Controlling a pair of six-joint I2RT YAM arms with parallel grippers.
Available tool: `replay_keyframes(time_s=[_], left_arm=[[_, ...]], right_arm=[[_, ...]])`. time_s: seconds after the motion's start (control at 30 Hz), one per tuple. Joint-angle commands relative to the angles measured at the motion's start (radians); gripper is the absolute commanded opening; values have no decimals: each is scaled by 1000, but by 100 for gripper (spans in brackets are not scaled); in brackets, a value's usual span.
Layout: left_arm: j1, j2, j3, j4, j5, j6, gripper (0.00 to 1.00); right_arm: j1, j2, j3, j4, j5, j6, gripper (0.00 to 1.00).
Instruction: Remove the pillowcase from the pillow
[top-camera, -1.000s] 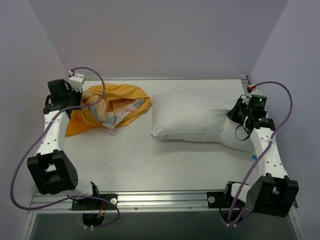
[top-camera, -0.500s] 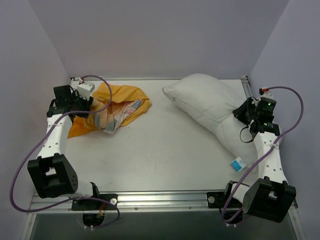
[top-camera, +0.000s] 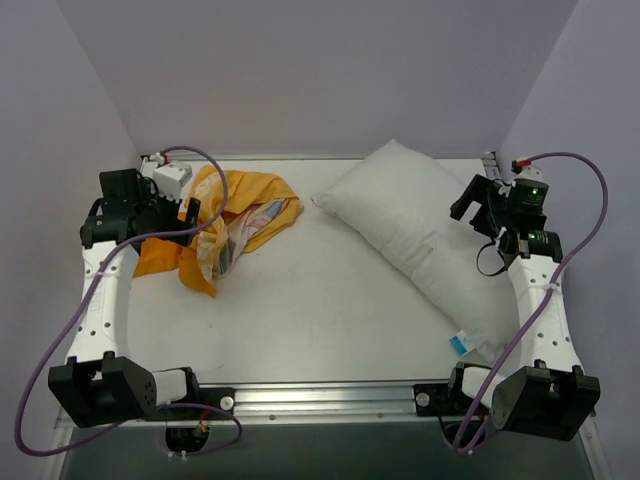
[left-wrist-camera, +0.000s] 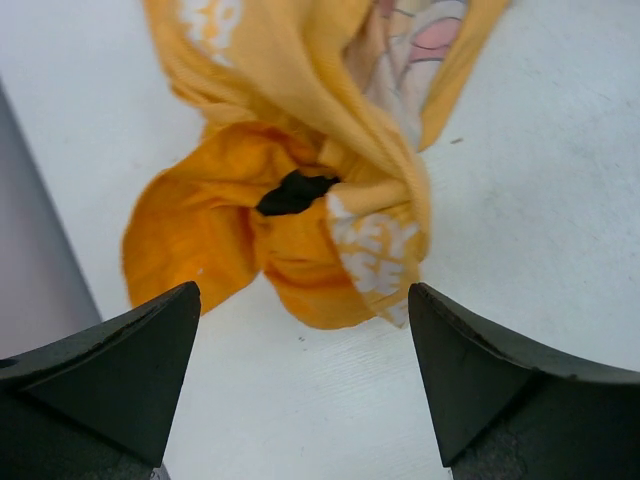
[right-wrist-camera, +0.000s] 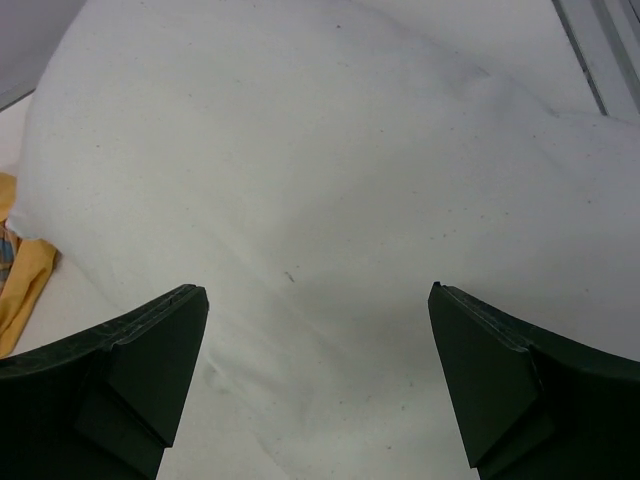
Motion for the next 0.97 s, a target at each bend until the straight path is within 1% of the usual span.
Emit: replay_keyframes(time_s=[0.0,0.03,0.07,0.13,0.17,0.2,0.3,0.43,0.5,0.53,0.57,0.8,0.93], left_arm=[[88,-28,34,-62,-135,-98,94],[107,-47,20,-67,-145,-97,94],[136,-60,-29,-61,-182,-95,94],[154,-106,-87,-35,-225,-89,94],[168,-122,-116,-26,-280,-86,94],[170,-137,-174,-16,-306,-83,94],[174,-191,-274,22,-400,-83,94],[176,-226,-373,105,-477,-136,94],[176,-243,-397,125,-455,-160,94],[176,-248,-397,120,-410,-142,94],[176,-251,-394,116,-405,-149,94],[178,-262,-402,126,-408,-141,94],[178,-260,-402,125,-402,-138,94]], right_arm=[[2,19,28,-101,78,-11,100],[2,17,21,-109,84,-8,100],[2,17,16,-111,85,-7,100],[2,16,4,-111,88,-4,100],[2,13,4,-114,99,-4,100],[2,13,2,-120,104,-4,100],[2,5,2,-121,122,-13,100],[2,-18,-16,-101,116,-19,100],[2,-32,-35,-88,89,-27,100],[2,-35,-38,-84,81,-27,100],[3,-42,-41,-84,79,-27,100],[10,-68,-56,-72,68,-40,100],[11,-105,-91,-46,76,-37,100]])
